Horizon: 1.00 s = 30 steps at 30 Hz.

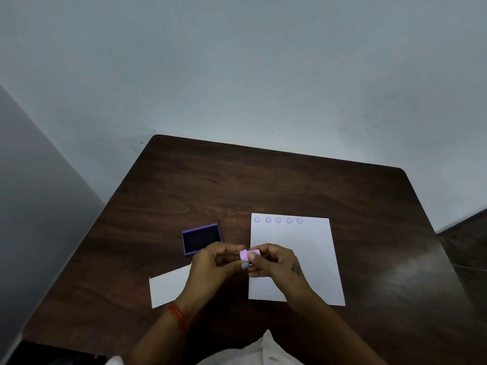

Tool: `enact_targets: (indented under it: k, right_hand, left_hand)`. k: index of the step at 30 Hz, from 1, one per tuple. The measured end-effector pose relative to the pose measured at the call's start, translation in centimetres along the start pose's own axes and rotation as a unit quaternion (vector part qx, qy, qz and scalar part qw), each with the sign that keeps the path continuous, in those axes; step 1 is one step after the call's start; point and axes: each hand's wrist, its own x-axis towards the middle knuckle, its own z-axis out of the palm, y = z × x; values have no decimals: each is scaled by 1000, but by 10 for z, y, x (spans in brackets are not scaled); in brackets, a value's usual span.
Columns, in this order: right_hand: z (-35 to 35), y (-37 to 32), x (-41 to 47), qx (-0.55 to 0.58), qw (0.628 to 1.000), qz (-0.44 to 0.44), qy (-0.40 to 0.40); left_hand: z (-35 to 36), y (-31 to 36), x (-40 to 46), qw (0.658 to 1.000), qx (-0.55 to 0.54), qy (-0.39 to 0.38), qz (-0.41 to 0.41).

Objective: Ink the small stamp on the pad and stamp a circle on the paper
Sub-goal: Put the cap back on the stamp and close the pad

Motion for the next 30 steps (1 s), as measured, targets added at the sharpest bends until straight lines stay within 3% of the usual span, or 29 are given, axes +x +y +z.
enact_targets:
  k: [8,22,26,30]
  right_hand:
    - [2,5,-1,11,1000,-9,18]
    - [8,5,3,49,996,77,-3]
    - [15,2,2,118,990,77,-30]
    - [20,1,7,25,999,39,-20]
  left_hand:
    - [1,-6,1,1000,-1,3,-2]
    - [0,-11,-1,1000,1,-2,24]
    - [0,-11,-1,997,38,17,59]
    - [-5,-18,0,995,67,38,62]
